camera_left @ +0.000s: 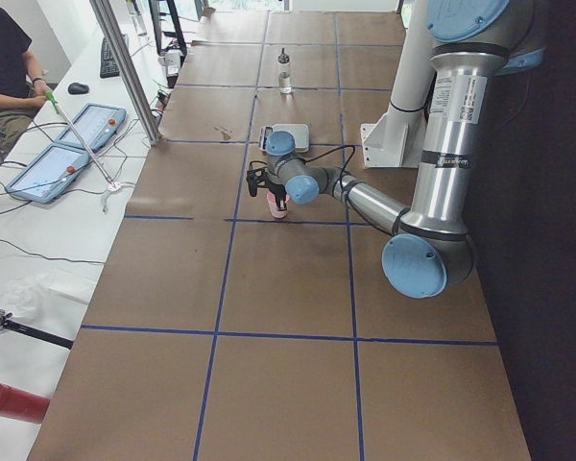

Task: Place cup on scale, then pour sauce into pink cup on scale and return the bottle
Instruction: 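Close the left gripper around the pink cup's rim, then carry the pink cup with the left gripper onto the scale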

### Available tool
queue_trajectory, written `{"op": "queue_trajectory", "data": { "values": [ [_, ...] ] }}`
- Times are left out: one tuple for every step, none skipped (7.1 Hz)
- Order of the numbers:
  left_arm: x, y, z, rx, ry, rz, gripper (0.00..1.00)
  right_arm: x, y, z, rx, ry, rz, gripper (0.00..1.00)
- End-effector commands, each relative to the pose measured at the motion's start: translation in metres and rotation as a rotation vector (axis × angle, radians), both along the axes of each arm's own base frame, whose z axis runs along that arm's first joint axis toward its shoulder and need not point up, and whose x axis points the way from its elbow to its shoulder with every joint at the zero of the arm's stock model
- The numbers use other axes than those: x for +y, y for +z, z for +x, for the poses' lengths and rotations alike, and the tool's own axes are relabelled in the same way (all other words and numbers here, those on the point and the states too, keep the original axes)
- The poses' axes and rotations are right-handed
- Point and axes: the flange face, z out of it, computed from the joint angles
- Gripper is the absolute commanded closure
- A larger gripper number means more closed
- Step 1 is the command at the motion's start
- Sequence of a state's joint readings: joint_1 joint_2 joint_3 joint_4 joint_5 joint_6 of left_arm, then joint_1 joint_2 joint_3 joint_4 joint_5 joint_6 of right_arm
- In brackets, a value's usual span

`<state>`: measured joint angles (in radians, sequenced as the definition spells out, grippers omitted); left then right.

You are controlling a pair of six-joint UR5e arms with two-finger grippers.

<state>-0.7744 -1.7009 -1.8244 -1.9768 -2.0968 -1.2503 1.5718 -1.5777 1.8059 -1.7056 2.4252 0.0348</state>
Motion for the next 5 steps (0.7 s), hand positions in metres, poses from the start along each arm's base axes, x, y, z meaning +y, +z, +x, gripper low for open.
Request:
{"op": "queue_trajectory", "data": {
  "values": [
    [-0.007,-0.036,-0.027,0.006,-0.052,-0.012,1.00,0.002,-0.010,0.000,-0.007,0.005,0.008,0.00],
    [-0.020,-0.079,-0.020,0.012,-0.060,-0.006,1.00,0.002,-0.012,0.000,-0.007,0.011,0.005,0.00],
    [-0.039,-0.135,-0.010,0.006,-0.071,-0.018,1.00,0.002,-0.014,-0.003,-0.021,0.008,0.006,0.00],
    [-0.050,-0.202,0.003,0.007,-0.114,-0.081,1.00,0.001,-0.016,-0.003,-0.034,0.027,-0.013,0.00],
    [-0.043,-0.247,0.033,0.054,-0.157,-0.164,1.00,0.000,-0.016,-0.004,-0.033,0.030,-0.017,0.00]
  ]
}}
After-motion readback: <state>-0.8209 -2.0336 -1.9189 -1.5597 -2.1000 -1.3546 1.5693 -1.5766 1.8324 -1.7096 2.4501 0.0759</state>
